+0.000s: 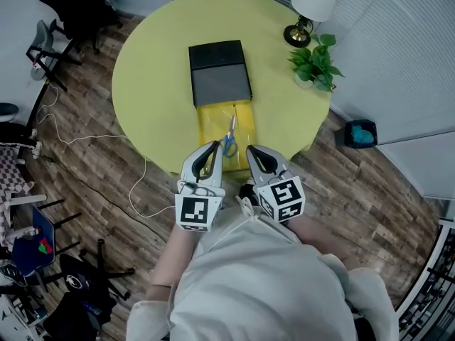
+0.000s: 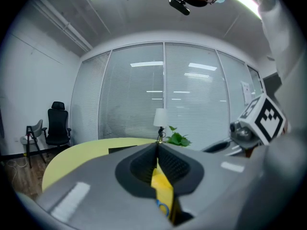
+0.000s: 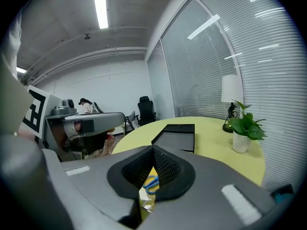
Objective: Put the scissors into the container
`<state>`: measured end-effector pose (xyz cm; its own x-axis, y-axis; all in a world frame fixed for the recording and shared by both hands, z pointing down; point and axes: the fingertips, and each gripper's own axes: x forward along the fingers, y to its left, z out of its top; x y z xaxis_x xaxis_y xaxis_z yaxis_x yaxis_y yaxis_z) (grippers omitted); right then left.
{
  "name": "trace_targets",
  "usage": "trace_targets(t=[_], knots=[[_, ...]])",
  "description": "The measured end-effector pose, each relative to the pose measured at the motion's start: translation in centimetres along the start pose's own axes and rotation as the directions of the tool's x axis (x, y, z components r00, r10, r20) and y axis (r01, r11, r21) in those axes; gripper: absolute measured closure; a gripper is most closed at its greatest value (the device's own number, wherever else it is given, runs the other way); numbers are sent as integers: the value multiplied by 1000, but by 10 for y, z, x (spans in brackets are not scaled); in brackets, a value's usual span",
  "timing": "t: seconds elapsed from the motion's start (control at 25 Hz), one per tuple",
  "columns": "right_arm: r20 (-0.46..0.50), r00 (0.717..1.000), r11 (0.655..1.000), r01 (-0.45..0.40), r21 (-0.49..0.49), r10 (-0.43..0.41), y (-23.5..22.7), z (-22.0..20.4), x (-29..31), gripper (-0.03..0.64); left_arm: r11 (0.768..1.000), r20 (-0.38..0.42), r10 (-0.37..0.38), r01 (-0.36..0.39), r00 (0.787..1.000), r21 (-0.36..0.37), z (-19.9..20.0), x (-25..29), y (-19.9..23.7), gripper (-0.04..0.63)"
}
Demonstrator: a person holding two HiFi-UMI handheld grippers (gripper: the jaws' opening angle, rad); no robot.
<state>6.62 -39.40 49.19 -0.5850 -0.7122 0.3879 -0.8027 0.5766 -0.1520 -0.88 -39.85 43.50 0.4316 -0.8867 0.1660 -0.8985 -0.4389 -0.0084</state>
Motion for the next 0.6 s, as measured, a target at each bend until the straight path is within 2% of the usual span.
trace_targets(t=[0.2,0.4,0.6], knots=[[-5,1000,1000,-4,-17,4,4,-1,-1,618,1000,14,8,-8,1000,-4,7,-2,1,588],[-10,1000,1000,8,-12,-8,2,-1,-2,618,1000,-6,13,-13,1000,-6,0,-4,4,588],[-20,1000,1000,11,-11,-11,-1,-2,-3,618,999,-13,30,-29,999,17,2,-2,1,588]])
